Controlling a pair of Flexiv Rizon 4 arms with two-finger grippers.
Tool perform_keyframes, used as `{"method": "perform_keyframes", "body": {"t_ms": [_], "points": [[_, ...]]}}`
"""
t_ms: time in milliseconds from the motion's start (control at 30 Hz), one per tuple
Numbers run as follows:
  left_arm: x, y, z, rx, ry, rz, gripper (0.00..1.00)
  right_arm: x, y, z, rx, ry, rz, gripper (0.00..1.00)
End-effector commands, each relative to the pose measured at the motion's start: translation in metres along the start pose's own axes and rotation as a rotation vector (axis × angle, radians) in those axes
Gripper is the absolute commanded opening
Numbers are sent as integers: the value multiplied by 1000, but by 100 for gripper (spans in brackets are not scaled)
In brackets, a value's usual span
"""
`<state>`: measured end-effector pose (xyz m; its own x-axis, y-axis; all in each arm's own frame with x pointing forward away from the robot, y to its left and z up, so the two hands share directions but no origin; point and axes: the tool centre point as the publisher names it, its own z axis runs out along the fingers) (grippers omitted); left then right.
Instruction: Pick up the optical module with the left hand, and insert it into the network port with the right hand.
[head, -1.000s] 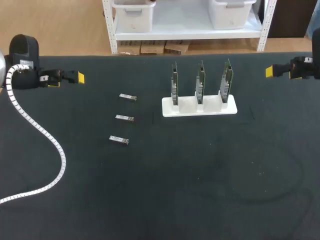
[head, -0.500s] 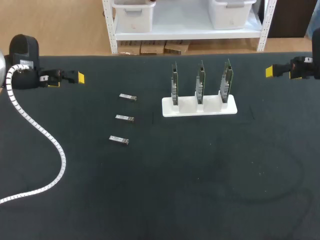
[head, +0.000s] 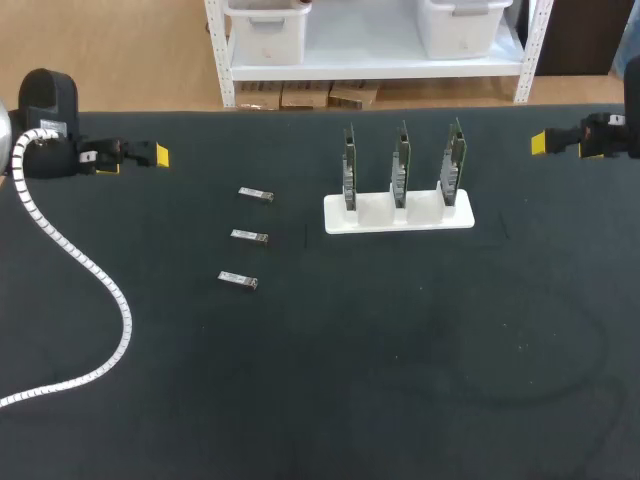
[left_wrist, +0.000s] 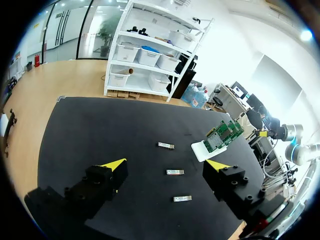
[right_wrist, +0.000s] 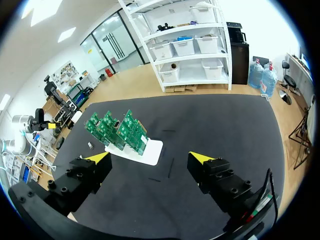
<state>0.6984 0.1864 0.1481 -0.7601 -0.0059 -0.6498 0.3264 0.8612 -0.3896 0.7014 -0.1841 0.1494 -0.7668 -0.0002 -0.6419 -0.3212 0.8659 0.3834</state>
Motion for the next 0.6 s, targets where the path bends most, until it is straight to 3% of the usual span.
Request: {"method": "perform_keyframes", "body": {"t_ms": [33, 500, 600], "points": [[-2, -1, 0, -8, 8, -1, 100, 1, 1, -2, 4, 0, 0, 100], [-2, -1, 0, -8, 8, -1, 100, 1, 1, -2, 4, 0, 0, 100], [1, -9, 0, 35, 40, 80, 100, 1, 1, -2, 4, 0, 0, 100]]}}
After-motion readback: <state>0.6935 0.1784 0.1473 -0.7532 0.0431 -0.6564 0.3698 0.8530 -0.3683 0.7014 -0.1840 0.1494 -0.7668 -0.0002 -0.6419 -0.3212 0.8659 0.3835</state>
